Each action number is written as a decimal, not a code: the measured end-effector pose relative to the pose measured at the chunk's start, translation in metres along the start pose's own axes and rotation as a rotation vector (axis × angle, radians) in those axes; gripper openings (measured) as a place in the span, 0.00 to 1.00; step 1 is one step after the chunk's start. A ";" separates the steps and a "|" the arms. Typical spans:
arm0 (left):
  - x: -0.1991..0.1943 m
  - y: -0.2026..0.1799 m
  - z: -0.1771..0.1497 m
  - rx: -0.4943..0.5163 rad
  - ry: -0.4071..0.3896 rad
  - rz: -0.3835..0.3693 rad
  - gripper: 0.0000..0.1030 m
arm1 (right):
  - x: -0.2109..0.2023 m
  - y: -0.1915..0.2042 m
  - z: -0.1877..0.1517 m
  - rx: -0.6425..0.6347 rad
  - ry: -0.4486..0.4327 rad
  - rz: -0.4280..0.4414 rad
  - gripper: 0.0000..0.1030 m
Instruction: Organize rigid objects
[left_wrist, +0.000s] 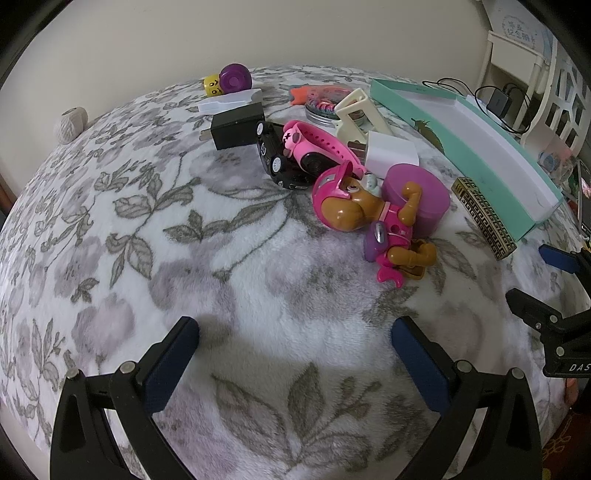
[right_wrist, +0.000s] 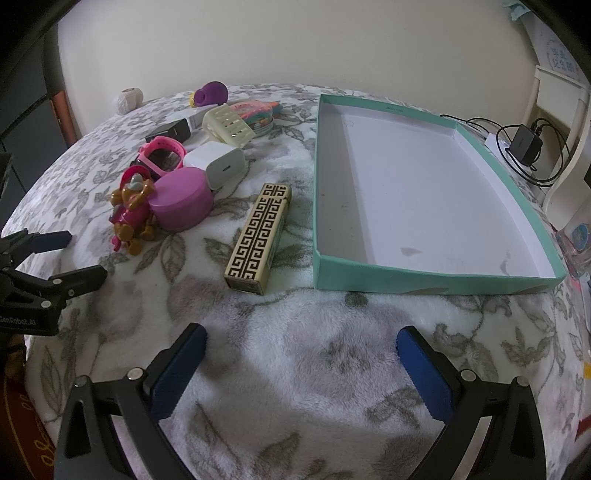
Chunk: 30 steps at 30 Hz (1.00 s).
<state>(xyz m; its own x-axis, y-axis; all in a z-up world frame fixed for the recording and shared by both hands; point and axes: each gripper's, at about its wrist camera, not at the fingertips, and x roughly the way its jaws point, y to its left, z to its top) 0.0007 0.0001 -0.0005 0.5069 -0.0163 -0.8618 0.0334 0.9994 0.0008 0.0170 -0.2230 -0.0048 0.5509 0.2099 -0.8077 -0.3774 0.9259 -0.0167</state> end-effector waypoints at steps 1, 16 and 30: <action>0.000 0.000 0.000 0.000 0.000 0.000 1.00 | 0.000 0.000 0.000 0.000 0.000 0.000 1.00; 0.000 0.000 0.000 0.000 0.000 -0.001 1.00 | 0.001 0.000 -0.002 0.000 -0.003 -0.001 1.00; -0.009 0.004 0.006 0.002 -0.015 -0.019 1.00 | -0.001 0.002 -0.002 -0.019 -0.007 -0.002 1.00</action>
<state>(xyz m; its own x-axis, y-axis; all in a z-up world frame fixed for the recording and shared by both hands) 0.0016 0.0043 0.0107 0.5194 -0.0354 -0.8538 0.0448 0.9989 -0.0142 0.0146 -0.2219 -0.0052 0.5567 0.2099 -0.8038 -0.3900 0.9203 -0.0298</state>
